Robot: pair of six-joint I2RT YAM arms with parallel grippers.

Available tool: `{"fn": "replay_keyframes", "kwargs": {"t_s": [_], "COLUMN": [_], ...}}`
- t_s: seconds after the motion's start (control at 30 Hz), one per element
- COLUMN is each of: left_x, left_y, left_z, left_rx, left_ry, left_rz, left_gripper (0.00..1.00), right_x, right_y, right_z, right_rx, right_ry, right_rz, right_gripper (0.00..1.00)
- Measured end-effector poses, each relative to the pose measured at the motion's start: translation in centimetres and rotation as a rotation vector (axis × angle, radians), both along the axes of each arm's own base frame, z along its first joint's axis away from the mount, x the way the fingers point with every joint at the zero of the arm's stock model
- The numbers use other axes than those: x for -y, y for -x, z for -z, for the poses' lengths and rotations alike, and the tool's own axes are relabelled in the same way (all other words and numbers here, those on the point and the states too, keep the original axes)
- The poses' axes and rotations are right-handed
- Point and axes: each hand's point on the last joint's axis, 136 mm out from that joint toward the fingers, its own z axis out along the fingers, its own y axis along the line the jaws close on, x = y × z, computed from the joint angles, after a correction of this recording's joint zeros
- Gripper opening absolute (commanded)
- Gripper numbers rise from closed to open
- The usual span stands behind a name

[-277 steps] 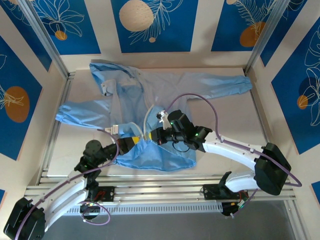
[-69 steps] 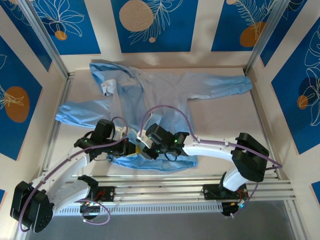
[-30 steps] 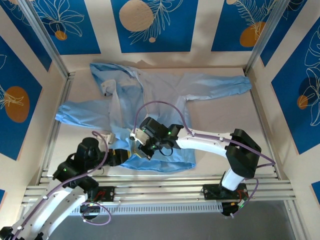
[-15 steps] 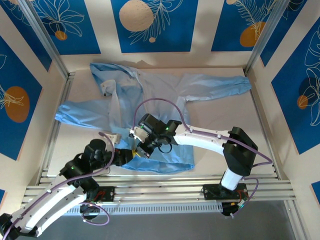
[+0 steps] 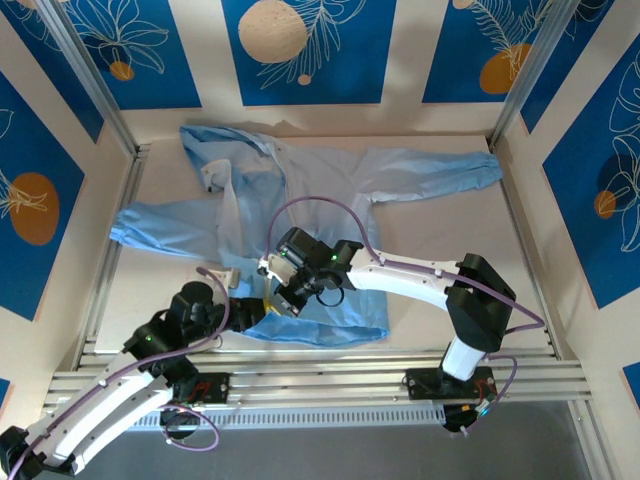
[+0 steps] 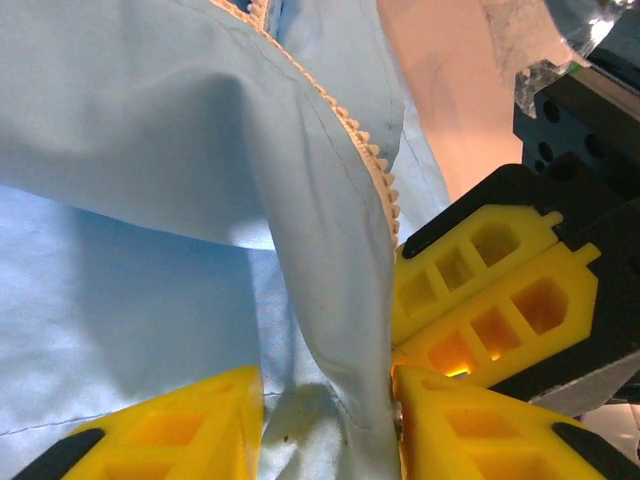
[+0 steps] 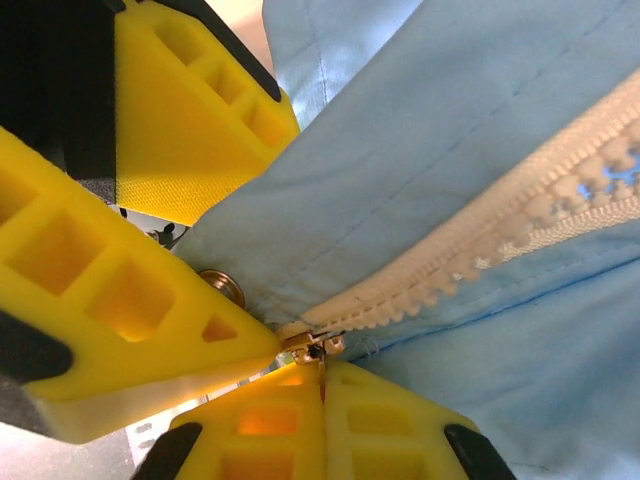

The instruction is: Zip up the jacket

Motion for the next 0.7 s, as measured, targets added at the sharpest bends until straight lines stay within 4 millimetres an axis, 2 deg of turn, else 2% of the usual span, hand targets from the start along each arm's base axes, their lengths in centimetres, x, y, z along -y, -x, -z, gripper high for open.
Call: {"fn": "replay_keyframes", "kwargs": {"t_s": [0.1, 0.17, 0.43, 0.7], "left_x": [0.2, 0.3, 0.1, 0.1], "left_y": [0.0, 0.0, 0.0, 0.1], "left_z": [-0.2, -0.5, -0.9, -0.6], "left_rx": [0.003, 0.014, 0.030, 0.009], "left_ry": [0.015, 0.020, 0.037, 0.040], "left_rz": [0.003, 0.011, 0.003, -0.005], "left_gripper": [0.09, 0.00, 0.00, 0.00], "right_x": [0.0, 0.1, 0.0, 0.1], "right_y": [0.0, -0.2, -1.0, -1.2], "right_z": [0.0, 0.1, -0.6, -0.3], "right_rx": [-0.005, -0.006, 0.011, 0.024], "right_ry": [0.002, 0.006, 0.023, 0.043], "right_rz": [0.009, 0.022, 0.068, 0.098], "right_gripper": [0.00, 0.00, 0.00, 0.00]}}
